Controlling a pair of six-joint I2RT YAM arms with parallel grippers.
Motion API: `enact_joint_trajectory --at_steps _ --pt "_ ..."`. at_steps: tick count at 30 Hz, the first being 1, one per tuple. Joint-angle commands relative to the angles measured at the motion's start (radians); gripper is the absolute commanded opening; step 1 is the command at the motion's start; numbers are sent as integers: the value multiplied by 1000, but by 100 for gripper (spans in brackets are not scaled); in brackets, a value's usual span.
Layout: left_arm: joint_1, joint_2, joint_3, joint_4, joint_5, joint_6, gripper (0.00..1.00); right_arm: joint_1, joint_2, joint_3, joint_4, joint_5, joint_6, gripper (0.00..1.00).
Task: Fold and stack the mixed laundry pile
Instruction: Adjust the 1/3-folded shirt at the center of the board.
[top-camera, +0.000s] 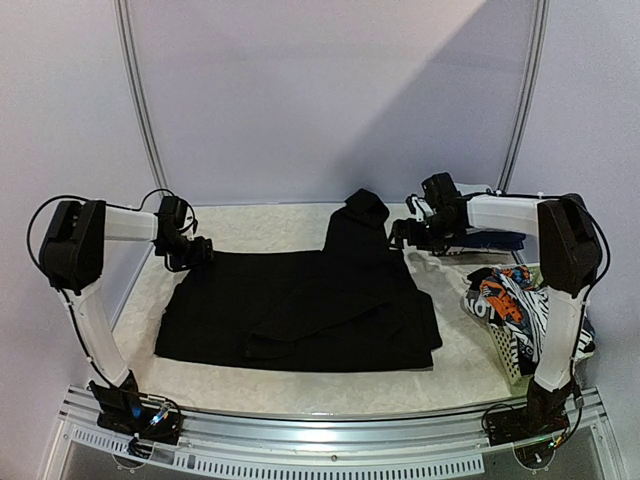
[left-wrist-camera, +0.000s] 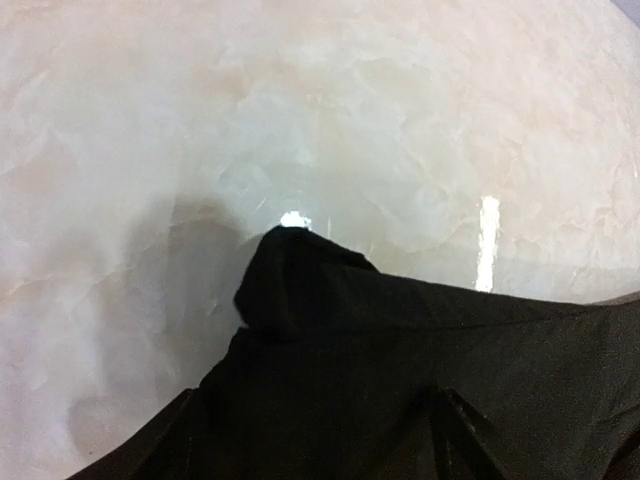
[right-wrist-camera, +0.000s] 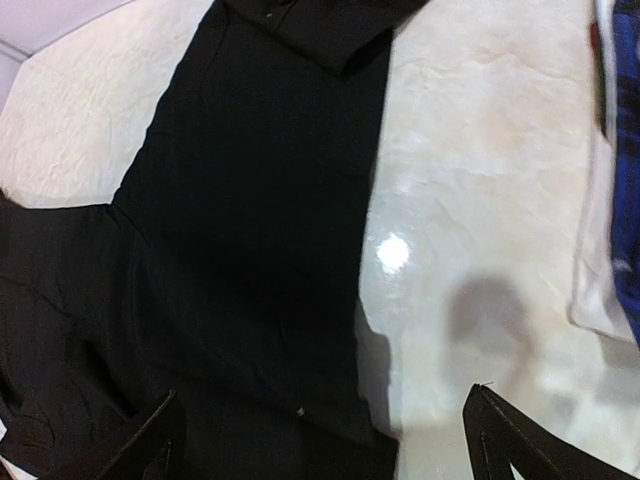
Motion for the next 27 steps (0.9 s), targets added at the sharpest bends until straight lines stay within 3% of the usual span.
enact_joint_trajectory --at_steps 1,5,10,13,14,17,18,19,27 --pt "15 61 90 -53 91 20 76 -2 99 109 -63 -111 -58 95" --pt "16 104 145 -83 92 17 69 -4 171 166 -84 -140 -68 91" --pt "16 158 204 -110 110 9 58 -5 208 179 -92 -164 -63 78" --pt "17 188 241 -122 121 4 43 -4 208 177 -86 -181 -58 58" --pt "17 197 254 -126 127 2 37 -5 207 181 -85 -183 -58 46" --pt "16 217 287 -138 127 -6 14 -4 207 199 -85 -184 -58 15" --pt "17 220 294 -139 124 -8 2 -4 210 208 -90 -178 -57 7" --pt "16 220 301 -141 118 -12 0 -5 213 221 -97 -171 -57 3" --pt "17 155 318 -121 71 -39 0 -5 228 368 -187 110 -104 0"
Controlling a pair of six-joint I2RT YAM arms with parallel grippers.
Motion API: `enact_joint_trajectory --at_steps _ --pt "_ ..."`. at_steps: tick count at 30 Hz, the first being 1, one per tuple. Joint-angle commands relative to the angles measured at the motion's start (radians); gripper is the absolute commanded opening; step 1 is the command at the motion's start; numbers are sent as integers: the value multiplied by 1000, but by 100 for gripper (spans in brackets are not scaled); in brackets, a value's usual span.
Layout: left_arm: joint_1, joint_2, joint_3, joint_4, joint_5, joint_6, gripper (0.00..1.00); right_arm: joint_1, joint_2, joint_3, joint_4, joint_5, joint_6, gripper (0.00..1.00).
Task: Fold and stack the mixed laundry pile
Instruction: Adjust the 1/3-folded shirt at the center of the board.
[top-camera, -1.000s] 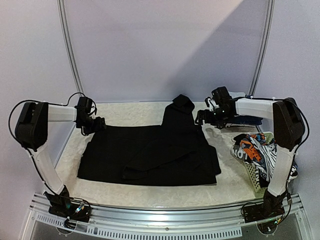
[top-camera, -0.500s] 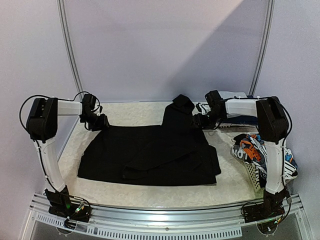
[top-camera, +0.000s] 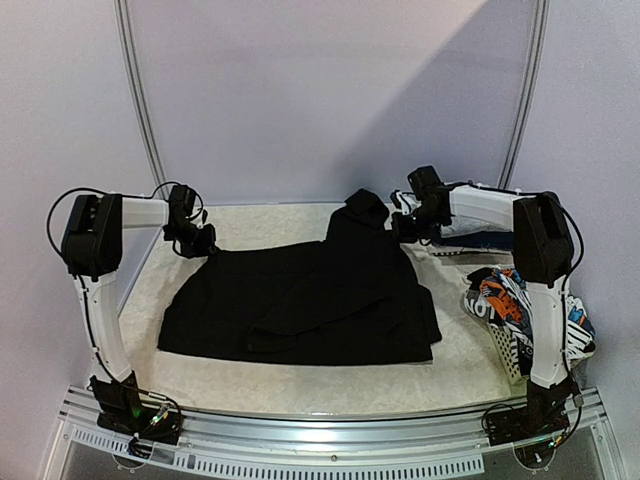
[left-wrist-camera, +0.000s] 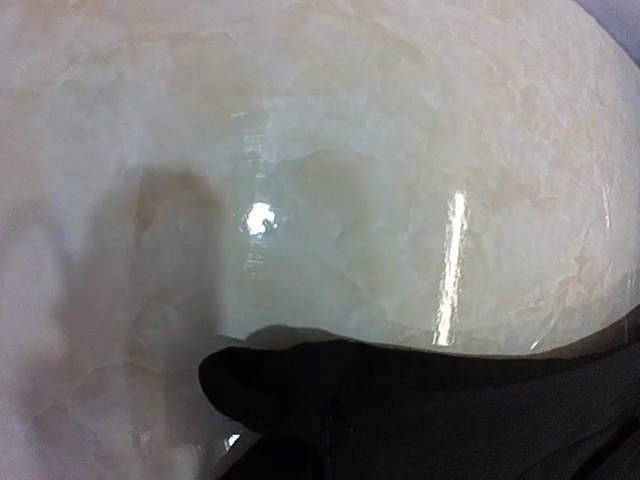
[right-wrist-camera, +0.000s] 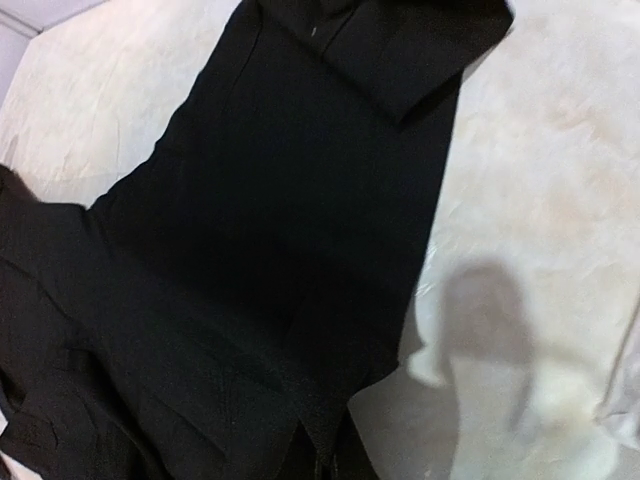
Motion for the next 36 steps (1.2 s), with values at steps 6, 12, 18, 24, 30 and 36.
enact_joint_trajectory --at_steps 6,12,18,24,30,36 --pt "24 -41 39 34 -95 -64 0 -3 74 181 -60 338 -50 0" --pt "29 7 61 83 -77 -90 23 -3 186 325 -126 376 -26 20" --pt "-18 -166 -2 68 -227 -52 98 2 132 343 -139 339 -27 74" --pt "-95 -366 -75 -17 -357 -2 100 50 7 343 -170 354 -45 96" --pt "-266 -568 -248 -83 -410 44 99 139 -148 202 -163 449 -63 99" --pt "-495 -719 -432 -145 -370 43 95 201 -387 -143 -37 458 -5 99"
